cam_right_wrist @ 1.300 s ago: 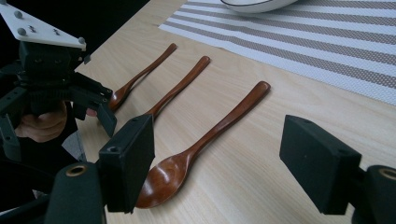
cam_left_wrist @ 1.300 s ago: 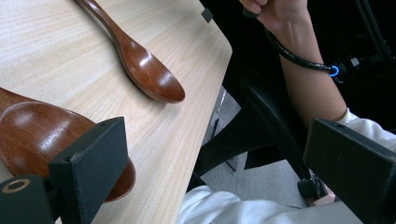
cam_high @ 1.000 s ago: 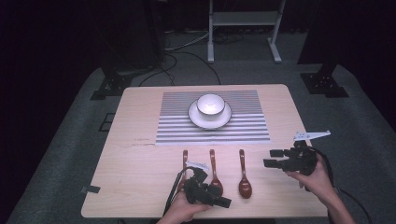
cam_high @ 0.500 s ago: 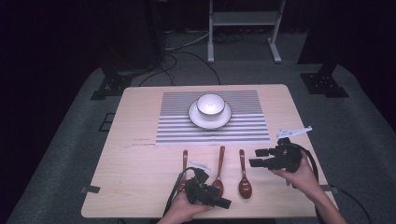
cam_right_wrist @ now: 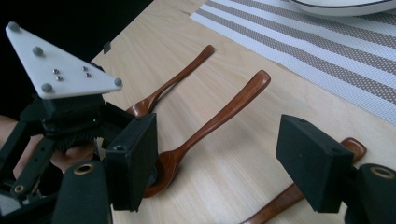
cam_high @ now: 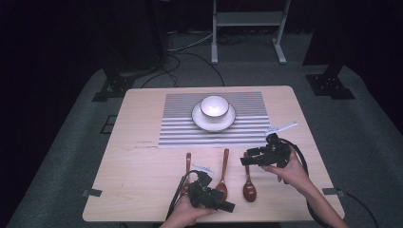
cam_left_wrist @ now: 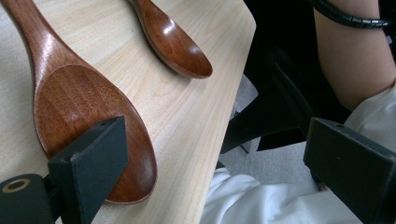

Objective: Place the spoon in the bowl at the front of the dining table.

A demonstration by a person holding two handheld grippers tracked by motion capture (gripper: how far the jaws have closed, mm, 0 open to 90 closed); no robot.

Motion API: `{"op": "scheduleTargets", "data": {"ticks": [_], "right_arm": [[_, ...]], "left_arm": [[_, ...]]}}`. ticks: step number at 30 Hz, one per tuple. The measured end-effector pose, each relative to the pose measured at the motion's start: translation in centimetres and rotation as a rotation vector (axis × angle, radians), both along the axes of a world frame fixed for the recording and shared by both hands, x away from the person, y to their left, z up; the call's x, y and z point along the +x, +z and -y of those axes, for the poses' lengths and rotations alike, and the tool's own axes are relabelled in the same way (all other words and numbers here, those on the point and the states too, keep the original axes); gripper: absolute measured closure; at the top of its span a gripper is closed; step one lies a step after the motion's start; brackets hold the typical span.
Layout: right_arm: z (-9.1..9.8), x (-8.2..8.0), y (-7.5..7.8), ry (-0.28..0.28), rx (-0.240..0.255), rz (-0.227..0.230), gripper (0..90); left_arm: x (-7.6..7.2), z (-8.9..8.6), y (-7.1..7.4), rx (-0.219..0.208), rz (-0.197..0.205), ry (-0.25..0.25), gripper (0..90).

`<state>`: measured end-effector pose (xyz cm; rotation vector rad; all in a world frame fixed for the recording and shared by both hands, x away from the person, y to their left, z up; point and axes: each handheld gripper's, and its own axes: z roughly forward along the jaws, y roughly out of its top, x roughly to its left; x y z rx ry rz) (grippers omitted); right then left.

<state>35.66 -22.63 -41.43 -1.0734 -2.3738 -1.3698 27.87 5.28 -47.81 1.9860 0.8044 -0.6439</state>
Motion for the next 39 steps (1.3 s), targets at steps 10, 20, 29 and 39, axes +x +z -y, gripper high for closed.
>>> {"op": "scheduleTargets", "data": {"ticks": [10,20,29,39], "right_arm": [[-1.6,1.7,-1.1,0.002,-0.041,-0.039,30.4],[-4.2,2.5,-2.1,-0.014,-0.104,-0.035,31.3],[-5.0,3.1,-2.5,-0.051,-0.127,-0.042,36.2],[-5.9,3.9,-3.6,-0.058,-0.143,-0.074,42.6]], "left_arm": [[0.0,0.0,0.0,-0.003,-0.003,0.002,5.4],[0.0,0.0,0.0,-0.005,0.002,0.005,5.4],[-0.1,0.0,0.0,-0.004,0.006,0.006,5.4],[-0.1,0.1,0.0,0.001,0.012,0.003,5.4]]}}
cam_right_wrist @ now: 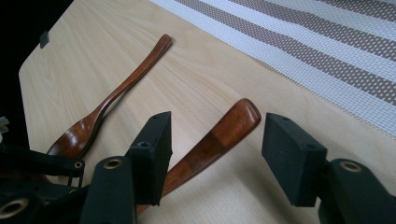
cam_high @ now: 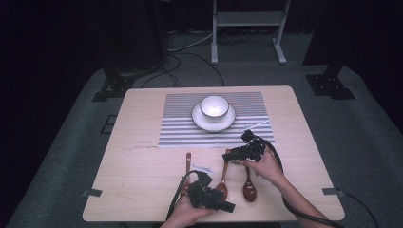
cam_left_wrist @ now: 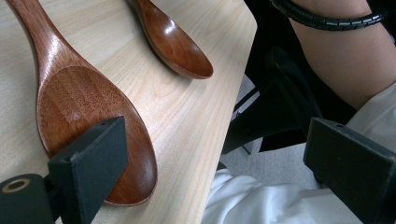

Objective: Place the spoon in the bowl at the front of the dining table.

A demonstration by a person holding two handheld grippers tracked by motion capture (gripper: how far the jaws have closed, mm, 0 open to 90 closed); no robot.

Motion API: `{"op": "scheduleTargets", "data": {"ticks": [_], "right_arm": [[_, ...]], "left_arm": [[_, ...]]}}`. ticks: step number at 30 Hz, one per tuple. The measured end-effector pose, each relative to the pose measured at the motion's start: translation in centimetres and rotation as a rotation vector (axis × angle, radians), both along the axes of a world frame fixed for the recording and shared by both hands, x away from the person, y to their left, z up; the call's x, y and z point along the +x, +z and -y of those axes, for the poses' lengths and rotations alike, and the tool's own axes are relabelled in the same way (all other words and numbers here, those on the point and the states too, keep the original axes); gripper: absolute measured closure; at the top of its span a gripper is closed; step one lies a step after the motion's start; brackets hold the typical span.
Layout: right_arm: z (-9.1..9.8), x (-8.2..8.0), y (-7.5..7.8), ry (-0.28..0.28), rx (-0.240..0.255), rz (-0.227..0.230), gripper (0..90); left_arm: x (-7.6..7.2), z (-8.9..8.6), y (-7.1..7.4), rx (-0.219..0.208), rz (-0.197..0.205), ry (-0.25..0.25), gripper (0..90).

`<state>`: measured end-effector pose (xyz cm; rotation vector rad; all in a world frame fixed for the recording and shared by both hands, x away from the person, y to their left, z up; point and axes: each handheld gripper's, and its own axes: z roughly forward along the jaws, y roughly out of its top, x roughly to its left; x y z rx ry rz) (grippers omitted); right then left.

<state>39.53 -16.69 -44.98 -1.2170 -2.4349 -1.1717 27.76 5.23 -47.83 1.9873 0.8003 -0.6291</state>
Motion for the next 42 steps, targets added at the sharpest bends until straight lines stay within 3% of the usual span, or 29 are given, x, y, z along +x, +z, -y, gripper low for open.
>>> {"op": "scheduleTargets", "data": {"ticks": [8,13,16,26,31,32,42], "right_arm": [[-0.5,0.5,-0.4,0.011,-0.005,-0.029,58.7],[-0.5,0.6,-0.4,0.011,0.007,-0.039,61.7],[-0.3,0.6,-0.1,0.008,0.042,-0.058,65.2],[-0.4,0.7,0.5,0.011,0.090,-0.080,71.5],[-0.5,0.9,0.5,0.026,0.149,-0.145,80.4],[-0.3,1.1,0.7,0.034,0.186,-0.170,82.3],[0.5,2.3,2.5,0.012,0.227,-0.172,83.6]], "left_arm": [[-0.1,0.0,0.0,0.003,0.000,0.003,5.4],[-0.1,0.0,0.0,0.002,0.000,0.002,5.4],[-0.1,0.0,0.0,0.001,-0.002,0.003,5.4],[-0.1,-0.2,0.2,-0.006,-0.001,-0.001,5.3],[-0.1,-0.5,0.8,-0.035,0.007,0.007,5.2],[-0.2,-0.7,1.1,-0.042,0.015,0.010,5.2],[-0.1,-2.3,2.6,-0.088,0.053,0.057,5.2]]}}
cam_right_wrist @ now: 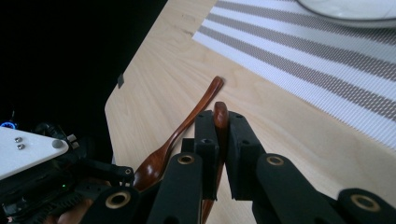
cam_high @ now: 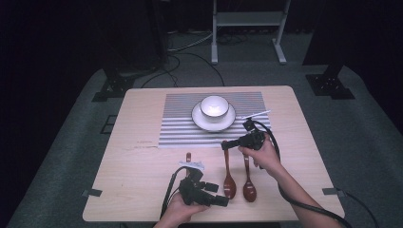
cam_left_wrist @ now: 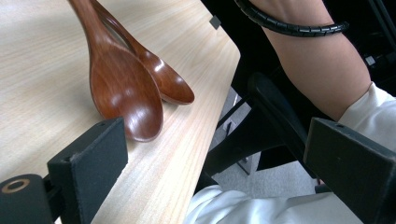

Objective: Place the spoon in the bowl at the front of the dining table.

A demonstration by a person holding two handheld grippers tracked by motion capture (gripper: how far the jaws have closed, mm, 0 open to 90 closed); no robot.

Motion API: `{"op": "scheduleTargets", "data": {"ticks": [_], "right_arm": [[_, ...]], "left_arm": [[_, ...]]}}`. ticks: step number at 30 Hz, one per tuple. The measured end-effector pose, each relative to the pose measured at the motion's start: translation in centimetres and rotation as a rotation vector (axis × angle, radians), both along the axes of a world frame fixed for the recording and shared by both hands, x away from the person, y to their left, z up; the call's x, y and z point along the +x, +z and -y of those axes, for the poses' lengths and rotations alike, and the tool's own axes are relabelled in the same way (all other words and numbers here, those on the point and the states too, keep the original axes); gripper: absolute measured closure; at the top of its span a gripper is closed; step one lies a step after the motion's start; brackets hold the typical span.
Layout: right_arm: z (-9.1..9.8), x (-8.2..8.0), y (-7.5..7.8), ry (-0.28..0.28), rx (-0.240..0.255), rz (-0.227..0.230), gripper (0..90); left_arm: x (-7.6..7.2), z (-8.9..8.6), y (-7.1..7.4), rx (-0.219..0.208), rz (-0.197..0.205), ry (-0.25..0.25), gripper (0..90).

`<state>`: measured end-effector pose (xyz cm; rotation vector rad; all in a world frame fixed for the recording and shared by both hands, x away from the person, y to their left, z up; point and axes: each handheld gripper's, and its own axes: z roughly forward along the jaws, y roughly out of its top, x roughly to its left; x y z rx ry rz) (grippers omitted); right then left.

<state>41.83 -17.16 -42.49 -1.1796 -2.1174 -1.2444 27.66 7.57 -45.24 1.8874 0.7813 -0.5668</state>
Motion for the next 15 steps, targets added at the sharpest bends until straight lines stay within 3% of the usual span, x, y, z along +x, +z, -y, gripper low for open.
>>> {"op": "scheduleTargets", "data": {"ticks": [6,15], "right_arm": [[0.3,0.9,1.0,-0.035,0.018,0.009,83.5],[0.9,2.6,2.8,-0.113,-0.004,0.045,83.5]], "left_arm": [[0.1,-0.3,0.0,0.000,-0.002,0.012,5.2],[0.3,-0.7,0.1,0.001,0.013,0.026,5.2]]}}
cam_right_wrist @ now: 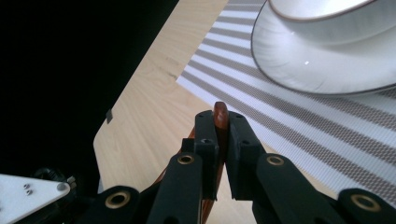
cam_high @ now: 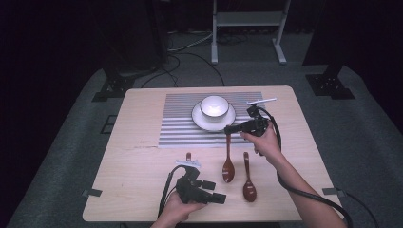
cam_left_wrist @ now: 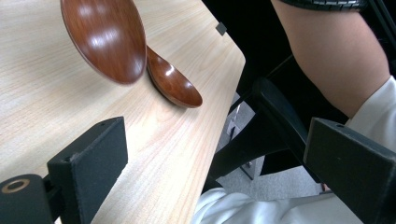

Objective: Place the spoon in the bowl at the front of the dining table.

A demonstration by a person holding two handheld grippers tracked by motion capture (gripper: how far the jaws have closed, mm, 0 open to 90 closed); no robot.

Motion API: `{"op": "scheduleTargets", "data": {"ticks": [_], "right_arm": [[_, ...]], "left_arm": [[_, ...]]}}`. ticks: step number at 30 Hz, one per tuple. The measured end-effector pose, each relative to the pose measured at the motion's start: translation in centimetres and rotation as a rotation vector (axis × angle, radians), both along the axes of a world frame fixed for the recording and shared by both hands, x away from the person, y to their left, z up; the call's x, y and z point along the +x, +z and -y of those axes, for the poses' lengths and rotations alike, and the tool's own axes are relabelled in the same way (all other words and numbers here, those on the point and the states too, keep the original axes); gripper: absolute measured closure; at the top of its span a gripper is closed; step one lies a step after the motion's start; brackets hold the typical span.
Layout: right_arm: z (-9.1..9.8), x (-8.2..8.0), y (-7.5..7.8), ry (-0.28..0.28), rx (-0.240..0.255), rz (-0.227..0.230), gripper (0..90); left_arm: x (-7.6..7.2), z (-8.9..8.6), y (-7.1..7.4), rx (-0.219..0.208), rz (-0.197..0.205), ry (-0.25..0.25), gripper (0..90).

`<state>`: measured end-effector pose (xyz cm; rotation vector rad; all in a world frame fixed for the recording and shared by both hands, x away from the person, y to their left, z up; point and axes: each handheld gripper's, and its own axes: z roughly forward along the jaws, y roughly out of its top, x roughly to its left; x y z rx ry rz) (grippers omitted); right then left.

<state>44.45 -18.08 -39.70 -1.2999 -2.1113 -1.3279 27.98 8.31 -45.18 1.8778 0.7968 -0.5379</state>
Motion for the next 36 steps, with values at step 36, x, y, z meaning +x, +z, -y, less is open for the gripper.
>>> {"op": "scheduleTargets", "data": {"ticks": [36], "right_arm": [[0.0,6.7,4.7,-0.275,0.056,0.084,83.3]], "left_arm": [[0.3,-1.0,0.2,0.006,0.022,0.026,5.2]]}}
